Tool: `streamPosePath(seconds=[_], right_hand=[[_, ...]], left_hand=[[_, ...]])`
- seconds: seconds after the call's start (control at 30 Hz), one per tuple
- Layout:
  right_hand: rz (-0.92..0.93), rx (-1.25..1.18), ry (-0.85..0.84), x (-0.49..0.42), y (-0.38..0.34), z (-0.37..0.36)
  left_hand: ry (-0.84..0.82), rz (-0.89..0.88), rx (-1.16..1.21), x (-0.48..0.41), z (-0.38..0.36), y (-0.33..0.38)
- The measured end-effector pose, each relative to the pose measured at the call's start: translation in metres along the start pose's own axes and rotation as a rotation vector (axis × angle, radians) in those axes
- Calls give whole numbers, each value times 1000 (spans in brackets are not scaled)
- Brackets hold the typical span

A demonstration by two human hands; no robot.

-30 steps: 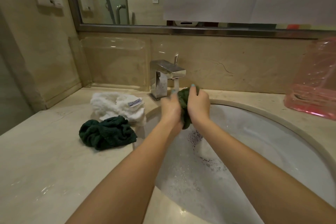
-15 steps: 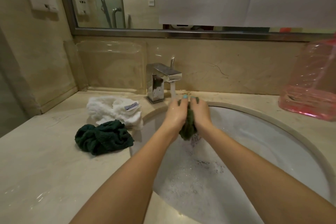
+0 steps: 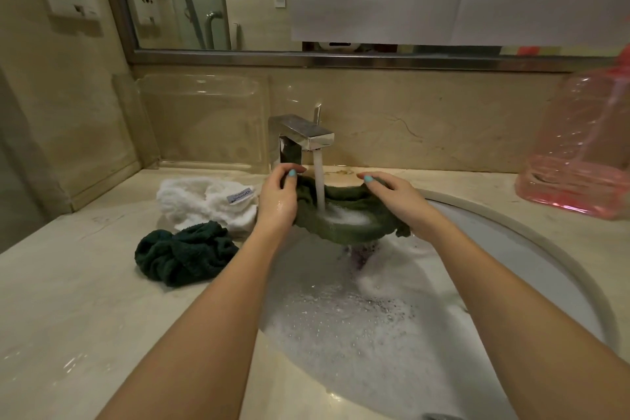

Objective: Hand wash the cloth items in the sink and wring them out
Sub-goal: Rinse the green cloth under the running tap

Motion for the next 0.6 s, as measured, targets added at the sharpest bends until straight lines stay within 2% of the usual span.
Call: streamPosePath(seconds=[0.1,0.17,0.2,0.27,0.33,0.4,0.5,0.53,0.6], right_hand=[[-106,-180,-283,4,7,-1],[-205,-4,-464,9,11,-7],[-223,130,-498,10,12,-8],[-188,353,-424,6,11,-8],[-132,405,-255,1,5,-1],[-92,321,-95,0,2,7],[-24,199,121,3,1,19],[-7,204,137,2,2,21],[-32,224,40,3,1,19]], left_hand=[[70,-24,13,-3,7,0],[61,-12,-6,-3,7,1],[41,0,-28,-2,6,2],[-10,14,-76,-2,4,2],[-134,25,-131,0,-1,1],[-312,43,-284,6,-12,-3],[-462,47,-707,12,-28,-11],[-480,38,-803,13,-30,-11],[-460,16,-883,11,-28,-11]])
Point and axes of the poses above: each hand's wrist, its own x-axis away from the middle knuckle, its own z-axis out of the back of the hand, y = z × x, the point moved 4 cm from there along -x, towards the middle knuckle, and after that the axes turned 4 degrees about -y, right-handed, at the moved point
